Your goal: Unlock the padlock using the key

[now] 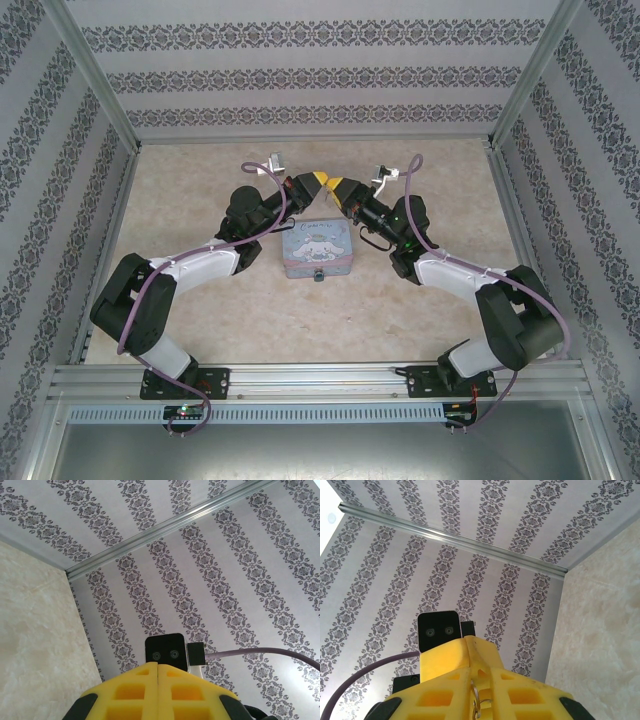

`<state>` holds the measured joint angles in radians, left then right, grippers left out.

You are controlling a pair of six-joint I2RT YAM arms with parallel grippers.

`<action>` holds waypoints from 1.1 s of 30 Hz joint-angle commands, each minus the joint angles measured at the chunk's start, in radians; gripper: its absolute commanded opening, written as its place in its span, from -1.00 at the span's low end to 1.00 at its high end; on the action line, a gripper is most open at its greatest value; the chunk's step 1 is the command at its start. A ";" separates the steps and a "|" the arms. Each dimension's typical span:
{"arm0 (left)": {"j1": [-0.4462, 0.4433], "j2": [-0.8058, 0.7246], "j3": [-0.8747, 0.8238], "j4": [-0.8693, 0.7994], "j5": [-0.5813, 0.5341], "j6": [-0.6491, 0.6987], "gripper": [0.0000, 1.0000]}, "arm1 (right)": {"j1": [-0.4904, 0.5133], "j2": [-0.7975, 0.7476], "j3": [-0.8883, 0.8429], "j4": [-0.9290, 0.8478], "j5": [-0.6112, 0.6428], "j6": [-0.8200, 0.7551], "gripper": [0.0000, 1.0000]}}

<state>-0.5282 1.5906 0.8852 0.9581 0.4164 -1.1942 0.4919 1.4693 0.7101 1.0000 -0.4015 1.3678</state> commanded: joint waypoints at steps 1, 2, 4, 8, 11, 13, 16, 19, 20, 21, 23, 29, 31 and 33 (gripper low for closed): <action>0.002 -0.017 -0.002 0.080 0.011 -0.003 -1.00 | 0.014 0.015 0.003 0.040 -0.008 0.010 -0.62; 0.001 -0.017 -0.004 0.080 0.011 -0.003 -1.00 | 0.016 0.014 0.002 0.041 -0.010 0.010 -0.62; 0.001 -0.017 -0.003 0.081 0.010 -0.002 -1.00 | 0.017 0.011 -0.001 0.043 -0.010 0.009 -0.62; 0.000 -0.019 -0.005 0.081 0.010 -0.005 -1.00 | 0.020 0.009 -0.010 0.046 -0.010 0.008 -0.62; 0.002 -0.021 -0.006 0.083 0.009 -0.005 -1.00 | 0.020 0.008 -0.017 0.049 -0.006 0.010 -0.67; 0.001 -0.024 -0.007 0.082 0.007 -0.004 -1.00 | 0.020 0.008 -0.022 0.051 -0.001 0.010 -0.71; 0.001 -0.026 -0.011 0.083 0.007 -0.004 -1.00 | 0.019 0.007 -0.027 0.051 0.008 0.013 -0.83; 0.001 -0.033 -0.017 0.081 0.002 -0.001 -1.00 | 0.017 0.008 -0.039 0.052 0.015 0.017 -1.00; 0.001 -0.035 -0.020 0.081 -0.002 0.001 -1.00 | 0.016 0.009 -0.044 0.054 0.018 0.019 -1.00; 0.001 -0.040 -0.024 0.080 -0.006 0.002 -1.00 | 0.016 0.007 -0.050 0.057 0.021 0.019 -1.00; 0.002 -0.047 -0.029 0.076 -0.011 0.004 -1.00 | 0.013 0.005 -0.062 0.058 0.031 0.020 -1.00; 0.002 -0.065 -0.051 0.076 -0.025 0.002 -1.00 | 0.005 -0.010 -0.088 0.055 0.066 0.025 -1.00; 0.001 -0.066 -0.051 0.073 -0.025 0.001 -1.00 | 0.005 -0.008 -0.086 0.055 0.064 0.024 -1.00; 0.001 -0.064 -0.052 0.074 -0.025 -0.002 -1.00 | 0.005 -0.006 -0.083 0.055 0.060 0.024 -1.00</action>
<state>-0.5312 1.5814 0.8322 0.9581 0.4175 -1.1946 0.5022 1.4689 0.6430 1.0454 -0.3859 1.3895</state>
